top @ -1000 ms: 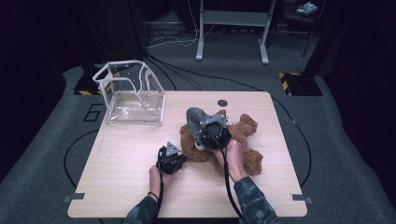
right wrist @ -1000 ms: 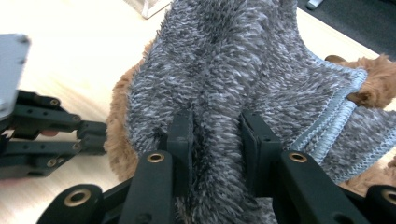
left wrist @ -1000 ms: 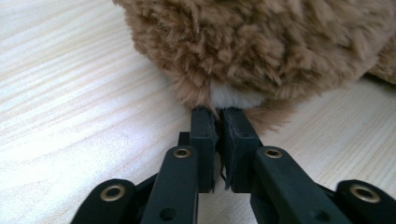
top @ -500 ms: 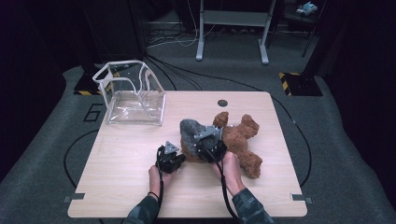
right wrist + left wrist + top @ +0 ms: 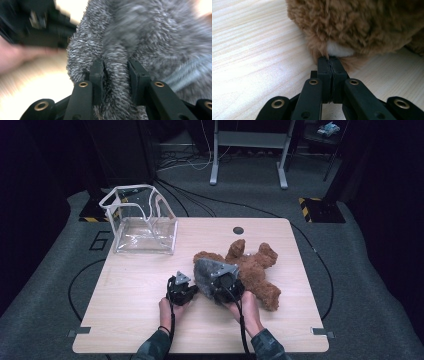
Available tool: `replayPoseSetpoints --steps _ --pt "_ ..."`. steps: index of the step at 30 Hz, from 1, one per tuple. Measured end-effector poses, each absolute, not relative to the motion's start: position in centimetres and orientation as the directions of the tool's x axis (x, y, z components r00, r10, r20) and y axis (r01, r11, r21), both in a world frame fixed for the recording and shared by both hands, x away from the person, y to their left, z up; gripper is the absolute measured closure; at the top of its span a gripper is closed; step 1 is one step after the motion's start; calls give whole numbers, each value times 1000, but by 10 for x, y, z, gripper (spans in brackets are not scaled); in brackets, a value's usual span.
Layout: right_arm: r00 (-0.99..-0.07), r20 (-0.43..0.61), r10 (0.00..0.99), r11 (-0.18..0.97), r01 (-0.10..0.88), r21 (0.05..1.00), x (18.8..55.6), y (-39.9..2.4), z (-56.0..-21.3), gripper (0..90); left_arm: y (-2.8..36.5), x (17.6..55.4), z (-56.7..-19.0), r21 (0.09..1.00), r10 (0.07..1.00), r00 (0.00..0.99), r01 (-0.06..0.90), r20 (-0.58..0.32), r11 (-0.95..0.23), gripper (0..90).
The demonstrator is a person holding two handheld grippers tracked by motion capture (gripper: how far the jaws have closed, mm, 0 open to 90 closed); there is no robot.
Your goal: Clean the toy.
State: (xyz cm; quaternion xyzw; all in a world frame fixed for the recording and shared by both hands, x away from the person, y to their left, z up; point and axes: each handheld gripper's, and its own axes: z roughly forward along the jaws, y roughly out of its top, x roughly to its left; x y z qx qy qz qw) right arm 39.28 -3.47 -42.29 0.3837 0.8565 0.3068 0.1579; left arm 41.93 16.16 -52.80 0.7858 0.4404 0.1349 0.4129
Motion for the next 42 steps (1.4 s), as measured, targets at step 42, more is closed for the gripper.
replayPoseSetpoints --steps 42 --pt "-674 -13 738 568 611 551 398 -15 -465 677 161 419 -528 769 806 577 573 -132 -284 897"
